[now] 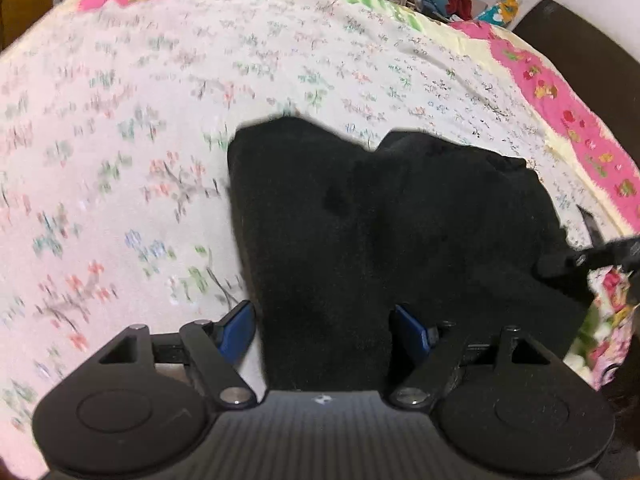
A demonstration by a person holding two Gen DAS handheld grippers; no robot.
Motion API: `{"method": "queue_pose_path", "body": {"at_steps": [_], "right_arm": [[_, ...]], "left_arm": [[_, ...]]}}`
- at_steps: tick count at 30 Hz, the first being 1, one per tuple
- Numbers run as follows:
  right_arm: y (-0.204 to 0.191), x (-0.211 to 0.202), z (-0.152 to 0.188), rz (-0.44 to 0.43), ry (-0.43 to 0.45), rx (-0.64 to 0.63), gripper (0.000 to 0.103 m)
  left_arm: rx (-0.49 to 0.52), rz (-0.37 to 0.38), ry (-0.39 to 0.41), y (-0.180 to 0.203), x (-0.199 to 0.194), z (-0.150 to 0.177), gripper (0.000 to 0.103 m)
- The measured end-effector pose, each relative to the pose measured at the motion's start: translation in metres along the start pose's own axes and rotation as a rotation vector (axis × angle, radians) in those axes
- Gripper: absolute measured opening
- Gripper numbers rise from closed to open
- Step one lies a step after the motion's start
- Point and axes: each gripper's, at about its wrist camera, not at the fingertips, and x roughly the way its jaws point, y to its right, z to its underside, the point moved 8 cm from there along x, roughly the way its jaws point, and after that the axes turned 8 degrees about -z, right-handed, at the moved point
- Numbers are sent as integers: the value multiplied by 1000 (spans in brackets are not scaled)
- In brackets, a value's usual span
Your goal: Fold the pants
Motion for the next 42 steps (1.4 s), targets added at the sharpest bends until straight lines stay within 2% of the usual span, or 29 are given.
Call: {"method": "queue_pose_path", "body": {"at_steps": [2,3,8,10,11,12,15,17,20,21,22,25,28,30,37,42], "right_arm": [[-4,2,-6,-29,-8,-4,71],[0,8,-9,-32,-16,-1,71],[15,8,-19,-107,24,57,71],[17,9,-20,-128,44,79,73],[20,14,-24,-130,53,61,73],[25,20,-27,-124,60,45,76],[28,38,-33,-190,75,85,79],[20,45,-36,-186,80,70,73],[11,29,-35,-180,91,44,53],[12,21,-32,-188,91,60,42],[11,13,-31,-200,91,69,37],[-2,-2,-26,-212,99,48,33],[-15,-6,-28,-228,124,43,31],[-26,-11,-35,-249,151,29,30],[-63,-39,-78,-281,250,-109,29],[-66,-45,-119,-291,305,-155,29]], "left_arm": [[23,17,35,2,-6,-12,83],[24,28,29,2,-4,-16,83],[3,93,-29,-2,13,-15,84],[-54,125,-84,-5,22,-6,84],[-78,133,-85,-5,21,-3,84],[-83,130,-79,-6,19,-1,84],[-67,97,-84,-1,23,1,86],[-55,71,-77,8,28,-5,85],[-26,55,-50,22,25,-12,79],[-36,57,-44,22,21,-14,72],[-52,64,-36,21,17,-16,64],[-82,88,-8,19,2,-21,53],[-60,83,19,27,-9,-28,44],[-49,109,56,33,-21,-36,41],[-12,154,196,40,-53,-88,41],[24,147,263,38,-51,-131,41]]}}
